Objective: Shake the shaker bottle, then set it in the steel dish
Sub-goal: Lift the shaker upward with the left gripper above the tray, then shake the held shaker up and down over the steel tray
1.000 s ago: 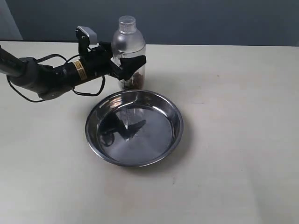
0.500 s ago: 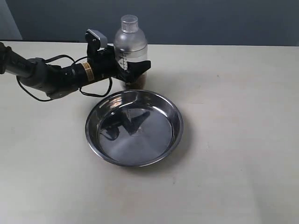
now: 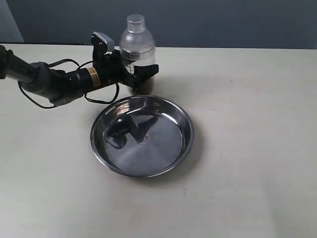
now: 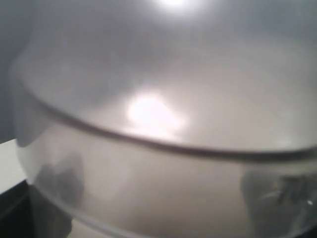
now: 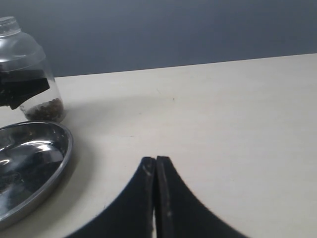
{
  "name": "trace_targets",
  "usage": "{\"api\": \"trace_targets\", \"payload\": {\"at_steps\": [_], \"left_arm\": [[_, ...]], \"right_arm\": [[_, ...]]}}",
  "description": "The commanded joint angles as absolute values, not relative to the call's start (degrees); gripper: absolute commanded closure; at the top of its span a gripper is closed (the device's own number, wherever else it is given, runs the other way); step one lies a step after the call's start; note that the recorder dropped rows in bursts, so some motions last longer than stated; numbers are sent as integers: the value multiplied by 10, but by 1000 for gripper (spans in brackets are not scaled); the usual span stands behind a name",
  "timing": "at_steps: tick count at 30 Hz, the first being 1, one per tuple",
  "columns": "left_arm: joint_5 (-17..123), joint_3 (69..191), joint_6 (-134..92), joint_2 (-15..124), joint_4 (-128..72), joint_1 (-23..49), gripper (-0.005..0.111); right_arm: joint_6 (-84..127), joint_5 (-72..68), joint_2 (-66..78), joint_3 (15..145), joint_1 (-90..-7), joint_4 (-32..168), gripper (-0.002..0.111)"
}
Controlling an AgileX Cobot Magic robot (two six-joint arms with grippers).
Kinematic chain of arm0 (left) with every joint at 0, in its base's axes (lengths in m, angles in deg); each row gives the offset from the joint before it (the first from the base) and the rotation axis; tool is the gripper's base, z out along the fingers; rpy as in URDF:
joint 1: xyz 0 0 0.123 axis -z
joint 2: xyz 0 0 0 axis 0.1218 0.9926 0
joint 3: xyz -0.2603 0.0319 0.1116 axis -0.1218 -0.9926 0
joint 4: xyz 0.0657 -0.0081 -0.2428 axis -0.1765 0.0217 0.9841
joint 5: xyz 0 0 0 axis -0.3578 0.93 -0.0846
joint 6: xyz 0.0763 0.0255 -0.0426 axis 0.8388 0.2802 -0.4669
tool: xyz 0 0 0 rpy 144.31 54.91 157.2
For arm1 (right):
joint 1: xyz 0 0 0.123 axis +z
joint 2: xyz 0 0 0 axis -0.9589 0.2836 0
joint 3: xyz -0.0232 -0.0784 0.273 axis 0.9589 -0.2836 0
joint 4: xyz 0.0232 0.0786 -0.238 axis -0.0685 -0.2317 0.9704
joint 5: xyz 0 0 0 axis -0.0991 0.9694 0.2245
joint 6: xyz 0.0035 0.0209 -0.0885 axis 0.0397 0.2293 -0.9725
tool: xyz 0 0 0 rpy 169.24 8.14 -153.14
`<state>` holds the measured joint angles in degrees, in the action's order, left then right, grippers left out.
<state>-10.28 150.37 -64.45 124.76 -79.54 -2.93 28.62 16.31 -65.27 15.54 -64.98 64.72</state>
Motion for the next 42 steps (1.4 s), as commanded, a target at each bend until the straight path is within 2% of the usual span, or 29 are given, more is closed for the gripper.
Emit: {"api": "trace_targets", "payload": {"at_steps": [1, 4, 11, 16, 19, 24, 27, 32, 37, 40, 42], "left_arm": [[-125, 1506, -647, 1247, -784, -27, 91], [-121, 1506, -651, 1247, -793, -30, 106], [-108, 1506, -693, 1200, -782, -32, 106], [-22, 1506, -744, 1069, -808, -34, 106], [22, 1506, -803, 979, -865, -34, 106], [5, 1500, -993, 871, -1041, -29, 106], [68, 1443, -1061, 866, -1134, 1, 106], [127, 1322, -1023, 861, -1115, 53, 106], [216, 1325, -1023, 700, -1065, 64, 106], [324, 1219, -1021, 745, -1043, 101, 106], [275, 1181, -1022, 774, -1028, 101, 106]], "right_arm": [[284, 158, -655, 155, -649, 650, 109], [284, 158, -655, 155, -649, 650, 109], [284, 158, -655, 155, -649, 650, 109], [284, 158, -655, 155, -649, 650, 109], [284, 158, -655, 155, -649, 650, 109], [284, 158, -655, 155, -649, 650, 109], [284, 158, -655, 155, -649, 650, 109], [284, 158, -655, 155, -649, 650, 109], [284, 158, -655, 155, -649, 650, 109], [284, 158, -655, 155, -649, 650, 109], [284, 158, -655, 155, -649, 648, 109]]}}
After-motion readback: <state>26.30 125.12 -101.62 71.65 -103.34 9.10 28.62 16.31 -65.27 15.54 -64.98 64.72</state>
